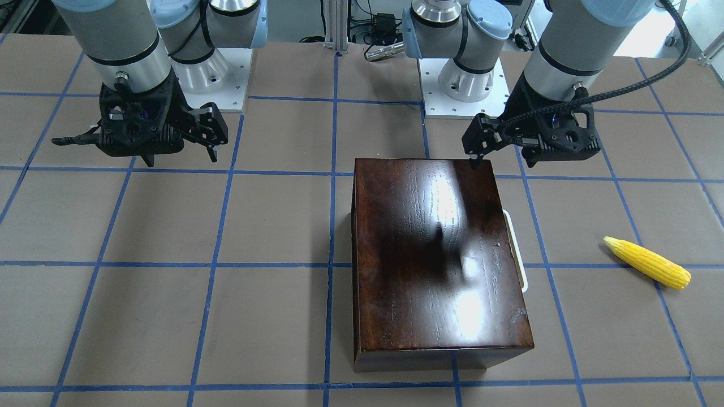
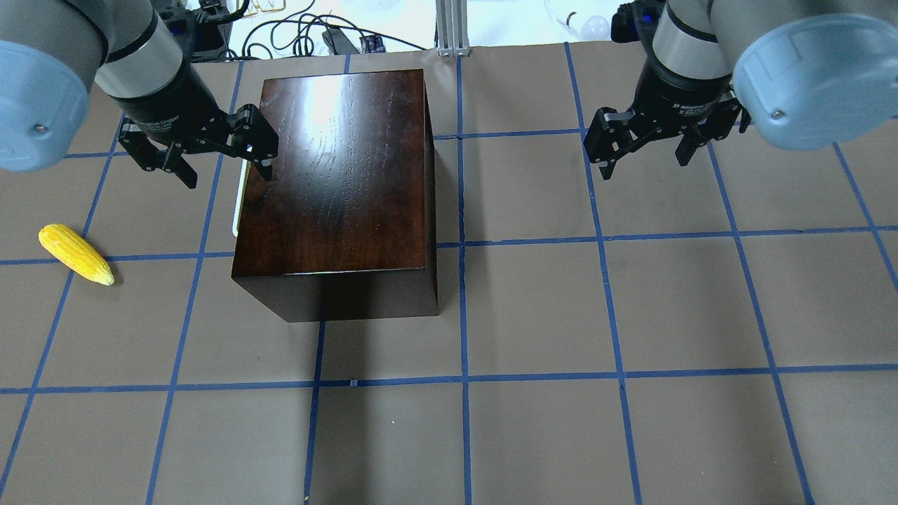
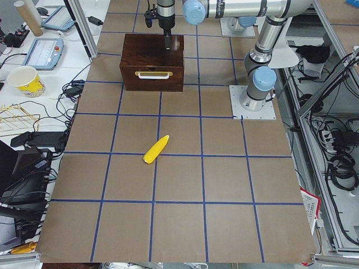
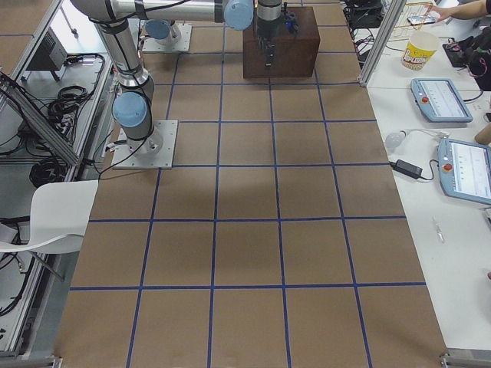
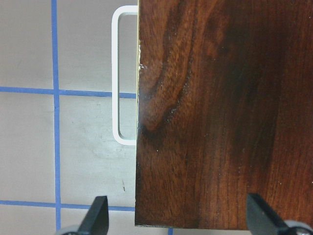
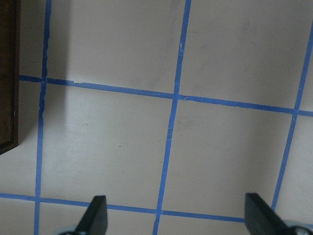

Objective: Open drawer and put corn inside

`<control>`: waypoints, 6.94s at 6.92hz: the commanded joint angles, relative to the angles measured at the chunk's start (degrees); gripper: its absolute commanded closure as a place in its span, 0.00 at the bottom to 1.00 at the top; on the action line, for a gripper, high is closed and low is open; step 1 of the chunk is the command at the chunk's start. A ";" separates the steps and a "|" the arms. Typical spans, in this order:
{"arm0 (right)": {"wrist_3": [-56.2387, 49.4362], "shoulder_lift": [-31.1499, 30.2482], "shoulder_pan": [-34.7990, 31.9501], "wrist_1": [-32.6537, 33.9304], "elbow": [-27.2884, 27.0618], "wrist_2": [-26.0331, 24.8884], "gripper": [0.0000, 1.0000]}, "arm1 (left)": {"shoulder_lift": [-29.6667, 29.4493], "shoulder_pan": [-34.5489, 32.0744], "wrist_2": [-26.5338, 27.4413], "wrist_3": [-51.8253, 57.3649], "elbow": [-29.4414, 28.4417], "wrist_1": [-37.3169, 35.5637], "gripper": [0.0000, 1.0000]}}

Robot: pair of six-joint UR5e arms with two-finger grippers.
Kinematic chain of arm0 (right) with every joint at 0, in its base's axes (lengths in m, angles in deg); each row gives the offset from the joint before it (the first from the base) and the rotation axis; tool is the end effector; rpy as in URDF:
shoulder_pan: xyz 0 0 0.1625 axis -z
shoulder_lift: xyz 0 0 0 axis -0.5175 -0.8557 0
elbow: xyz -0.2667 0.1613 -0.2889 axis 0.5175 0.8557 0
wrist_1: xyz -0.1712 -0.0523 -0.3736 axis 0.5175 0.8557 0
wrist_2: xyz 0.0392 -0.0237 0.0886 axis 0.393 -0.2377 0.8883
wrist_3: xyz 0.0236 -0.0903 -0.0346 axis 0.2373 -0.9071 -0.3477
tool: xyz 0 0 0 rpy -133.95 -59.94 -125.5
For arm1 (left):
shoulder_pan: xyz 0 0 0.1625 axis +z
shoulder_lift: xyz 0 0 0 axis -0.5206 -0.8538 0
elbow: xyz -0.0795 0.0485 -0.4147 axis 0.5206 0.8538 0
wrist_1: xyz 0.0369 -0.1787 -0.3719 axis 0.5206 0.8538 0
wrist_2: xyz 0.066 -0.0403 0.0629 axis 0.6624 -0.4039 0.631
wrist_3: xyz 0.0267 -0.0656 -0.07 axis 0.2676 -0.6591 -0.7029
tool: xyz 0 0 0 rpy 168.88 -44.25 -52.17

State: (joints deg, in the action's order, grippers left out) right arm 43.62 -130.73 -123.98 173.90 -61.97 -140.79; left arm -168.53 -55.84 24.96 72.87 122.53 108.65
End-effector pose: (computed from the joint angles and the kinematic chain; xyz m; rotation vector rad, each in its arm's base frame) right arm 0.1553 -0.4998 0.4637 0.2148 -3.1064 -0.0008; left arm -0.1090 -0.5052 0.4694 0.0990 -3.1382 -0.0161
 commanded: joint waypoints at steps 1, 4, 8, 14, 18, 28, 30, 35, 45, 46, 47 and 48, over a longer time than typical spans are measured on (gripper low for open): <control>0.00 0.00 -0.09 0.00 0.00 0.00 0.00 | -0.04 -0.06 0.00 0.05 0.04 0.02 0.00; 0.00 0.00 -0.09 0.00 0.00 0.00 0.00 | 0.22 -0.06 0.70 0.05 0.13 0.02 0.00; 0.00 0.00 0.09 0.00 0.00 0.00 0.00 | 0.04 0.29 0.70 0.05 0.22 -0.07 0.00; 0.00 0.00 0.09 0.00 0.00 0.00 0.00 | -0.39 0.29 0.70 0.05 -0.22 -0.07 0.00; 0.00 0.00 0.09 0.00 0.00 0.00 0.00 | -0.57 0.29 0.70 0.05 -0.31 -0.16 0.00; 0.00 0.00 -0.09 0.00 0.00 0.00 0.00 | -2.32 5.03 0.17 0.13 -0.83 -0.77 0.00; 0.00 0.00 -0.09 0.00 0.00 0.00 0.00 | -2.33 5.99 0.09 1.35 -1.88 -1.12 0.00; 0.00 0.00 0.09 0.00 0.00 0.00 0.00 | -3.20 12.32 -0.18 14.08 -1.80 -1.39 0.00; 0.00 0.00 -0.09 0.00 0.00 0.00 0.00 | -16.74 17.07 -10.72 27.46 2.94 -19.23 0.00; 0.00 0.00 -0.09 0.00 0.00 0.00 0.00 | -16.83 17.34 -13.42 27.55 2.94 -19.23 0.00; 0.00 0.00 -0.09 0.00 0.00 0.00 0.00 | -16.83 17.34 -15.71 27.47 2.94 -19.14 0.00; 0.00 0.00 -0.09 0.00 0.00 0.00 0.00 | -16.74 17.25 -15.91 27.38 2.86 -18.97 0.00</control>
State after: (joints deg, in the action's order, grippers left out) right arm 43.62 -130.73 -124.07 173.90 -61.97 -140.79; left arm -185.30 -38.56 10.09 100.30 125.44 89.55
